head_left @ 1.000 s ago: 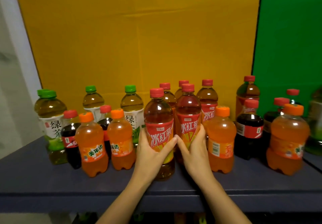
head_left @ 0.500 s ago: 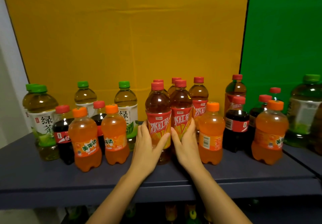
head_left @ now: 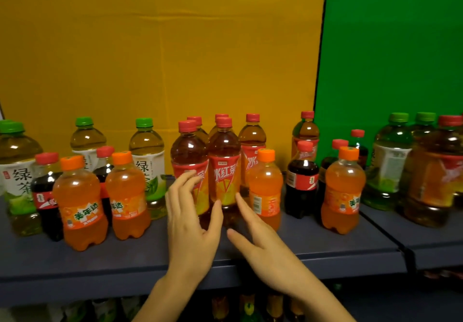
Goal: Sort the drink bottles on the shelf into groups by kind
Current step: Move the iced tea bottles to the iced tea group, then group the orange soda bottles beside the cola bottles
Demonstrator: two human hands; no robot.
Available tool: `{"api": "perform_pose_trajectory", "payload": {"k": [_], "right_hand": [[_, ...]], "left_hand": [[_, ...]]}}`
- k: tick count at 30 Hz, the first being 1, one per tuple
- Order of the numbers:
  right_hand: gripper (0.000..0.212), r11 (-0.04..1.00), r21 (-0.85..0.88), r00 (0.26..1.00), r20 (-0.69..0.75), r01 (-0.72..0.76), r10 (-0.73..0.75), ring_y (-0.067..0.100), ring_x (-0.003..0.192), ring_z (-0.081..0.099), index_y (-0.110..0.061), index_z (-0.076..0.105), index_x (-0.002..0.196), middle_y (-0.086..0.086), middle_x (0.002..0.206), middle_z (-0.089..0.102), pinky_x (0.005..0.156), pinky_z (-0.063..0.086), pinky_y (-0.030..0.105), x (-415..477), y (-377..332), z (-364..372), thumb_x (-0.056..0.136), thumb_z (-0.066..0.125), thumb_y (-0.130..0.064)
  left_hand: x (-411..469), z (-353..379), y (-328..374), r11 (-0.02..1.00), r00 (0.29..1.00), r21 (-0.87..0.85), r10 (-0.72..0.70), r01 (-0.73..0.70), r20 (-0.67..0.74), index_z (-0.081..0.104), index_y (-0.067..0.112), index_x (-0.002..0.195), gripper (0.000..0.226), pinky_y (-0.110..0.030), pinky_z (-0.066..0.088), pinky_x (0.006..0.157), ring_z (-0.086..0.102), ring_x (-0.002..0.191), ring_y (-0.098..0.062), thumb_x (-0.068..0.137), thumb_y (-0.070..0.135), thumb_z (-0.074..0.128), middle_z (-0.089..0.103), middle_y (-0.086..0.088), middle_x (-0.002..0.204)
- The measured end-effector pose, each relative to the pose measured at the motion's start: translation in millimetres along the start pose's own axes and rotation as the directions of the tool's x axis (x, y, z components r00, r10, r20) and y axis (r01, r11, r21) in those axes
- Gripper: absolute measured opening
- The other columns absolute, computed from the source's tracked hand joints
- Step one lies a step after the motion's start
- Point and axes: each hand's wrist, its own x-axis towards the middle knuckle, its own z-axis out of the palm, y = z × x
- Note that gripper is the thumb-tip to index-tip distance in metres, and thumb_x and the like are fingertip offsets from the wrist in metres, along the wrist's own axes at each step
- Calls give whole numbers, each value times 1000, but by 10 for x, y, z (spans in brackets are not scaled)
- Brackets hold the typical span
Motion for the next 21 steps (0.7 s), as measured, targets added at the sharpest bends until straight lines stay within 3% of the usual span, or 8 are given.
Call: {"api": "perform_pose_trajectory", "payload": {"k": [3,6,9,11,12,16,18,21], "right_hand": [[52,998,-17,998,2,60,-60,-11,134,22,-38,27,140,-24,148,26,114,21,19,-207,40,-322,94,48,-26],[31,984,8,966,-190,180,-175,-8,113,51,-38,55,116,-23,119,59,99,42,19,-319,156,-684,89,56,-22],[29,976,-37,786,-587,213,-194,3,106,56,-30,58,109,-17,111,60,89,48,25,-337,391,-1067,80,59,-32],[45,989,-84,658,-739,125,-146,9,115,49,-25,50,120,-11,120,49,92,40,23,-307,552,-1278,79,67,-32],[55,994,-79,643,-758,71,-106,11,120,44,-24,44,126,-9,125,43,94,34,22,-286,619,-1353,78,71,-28],[79,988,154,805,-584,-20,107,7,107,48,-26,33,131,-5,126,41,85,39,19,-160,824,-1467,66,79,-20],[77,980,200,828,-547,-14,124,-1,95,50,-28,34,123,-6,117,45,74,41,14,-118,895,-1492,63,81,-18],[78,977,211,851,-510,-19,126,0,92,51,-29,33,117,-11,107,48,73,42,17,-74,968,-1512,59,83,-17]], "left_hand": [[-55,186,166,996,996,-86,3,5,89,41,25,124,44,-9,32,100,39,118,6,82,35,51,43,18,118],[-68,409,290,977,965,-150,-112,150,238,30,29,133,63,-6,33,94,39,118,8,81,39,63,35,29,125],[-47,629,309,916,872,-183,-256,356,417,15,39,133,81,-9,34,91,41,118,2,74,37,72,34,24,125],[-18,747,289,864,829,-214,-324,455,456,17,37,133,87,-18,40,92,47,113,-2,68,38,75,39,18,125],[8,788,291,834,807,-222,-364,504,464,19,34,134,89,-18,42,88,49,107,0,66,35,77,42,16,123],[138,886,330,736,760,-284,-457,615,462,34,34,119,74,-12,40,70,51,93,4,63,22,82,50,20,105],[178,918,327,711,760,-318,-471,628,448,42,36,110,66,-15,43,72,55,95,0,61,21,83,55,17,105],[181,950,308,721,777,-329,-462,610,427,52,32,101,51,-17,47,74,60,96,-7,62,19,83,63,9,103]]}}
